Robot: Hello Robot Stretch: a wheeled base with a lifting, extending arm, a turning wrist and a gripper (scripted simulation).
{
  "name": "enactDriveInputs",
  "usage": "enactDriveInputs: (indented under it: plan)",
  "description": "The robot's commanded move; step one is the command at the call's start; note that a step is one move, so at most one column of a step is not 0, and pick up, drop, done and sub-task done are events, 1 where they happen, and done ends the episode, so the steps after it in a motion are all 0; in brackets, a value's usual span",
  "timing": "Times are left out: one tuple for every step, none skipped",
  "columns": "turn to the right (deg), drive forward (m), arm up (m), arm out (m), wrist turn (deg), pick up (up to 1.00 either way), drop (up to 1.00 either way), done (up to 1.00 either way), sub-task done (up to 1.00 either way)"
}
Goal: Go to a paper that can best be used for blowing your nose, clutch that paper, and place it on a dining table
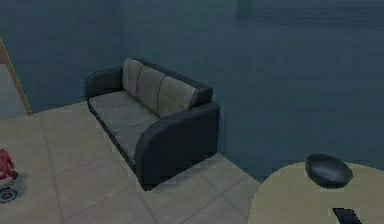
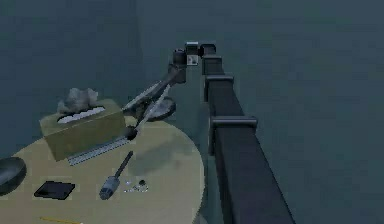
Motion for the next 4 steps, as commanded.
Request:
enactDriveInputs:
  plan:
    - [0.0, 0.00, 0.00, 0.00, 39.0, 0.00, 0.00, 0.00, 0.00]
    - [0.0, 0.00, -0.08, 0.00, 0.0, 0.00, 0.00, 0.00, 0.00]
    - [0.0, 0.00, -0.32, 0.00, 0.0, 0.00, 0.00, 0.00, 0.00]
    - [0.0, 0.00, 0.00, 0.00, 0.0, 0.00, 1.00, 0.00, 0.00]
